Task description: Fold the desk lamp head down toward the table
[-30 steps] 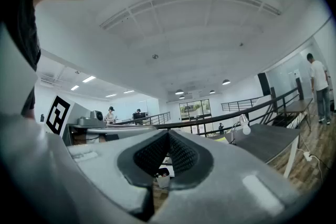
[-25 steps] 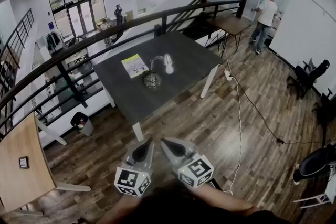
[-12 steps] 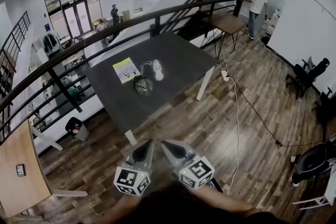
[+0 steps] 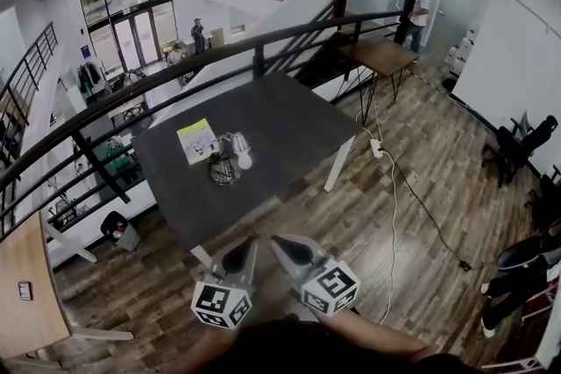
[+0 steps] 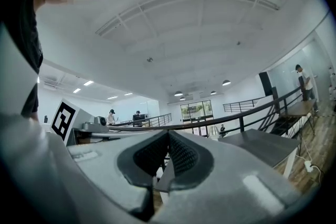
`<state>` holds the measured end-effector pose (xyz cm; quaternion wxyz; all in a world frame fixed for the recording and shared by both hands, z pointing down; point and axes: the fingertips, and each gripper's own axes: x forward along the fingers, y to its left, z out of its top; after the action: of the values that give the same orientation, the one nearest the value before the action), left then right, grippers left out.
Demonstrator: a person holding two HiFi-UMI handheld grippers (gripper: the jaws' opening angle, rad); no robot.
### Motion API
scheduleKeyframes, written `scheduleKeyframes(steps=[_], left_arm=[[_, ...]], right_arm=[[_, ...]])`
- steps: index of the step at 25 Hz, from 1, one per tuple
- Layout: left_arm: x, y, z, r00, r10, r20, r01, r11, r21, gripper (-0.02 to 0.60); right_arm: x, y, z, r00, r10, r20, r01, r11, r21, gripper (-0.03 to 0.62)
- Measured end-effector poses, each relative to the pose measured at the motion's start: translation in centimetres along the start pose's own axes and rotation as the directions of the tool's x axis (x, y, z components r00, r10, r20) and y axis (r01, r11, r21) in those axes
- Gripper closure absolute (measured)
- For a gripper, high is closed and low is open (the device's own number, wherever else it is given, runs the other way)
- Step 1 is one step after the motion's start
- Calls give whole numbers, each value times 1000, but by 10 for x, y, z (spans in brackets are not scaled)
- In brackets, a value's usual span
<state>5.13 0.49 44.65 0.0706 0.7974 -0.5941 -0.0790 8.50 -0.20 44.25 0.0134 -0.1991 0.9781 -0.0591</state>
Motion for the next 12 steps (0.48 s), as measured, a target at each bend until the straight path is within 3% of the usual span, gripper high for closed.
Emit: scheduleKeyframes(steps=[12], left_arm=[[66, 20, -16, 999, -3, -36, 2, 999, -39, 581]], right_arm=[[20, -66, -18, 999, -18, -41, 21, 997, 69, 591]])
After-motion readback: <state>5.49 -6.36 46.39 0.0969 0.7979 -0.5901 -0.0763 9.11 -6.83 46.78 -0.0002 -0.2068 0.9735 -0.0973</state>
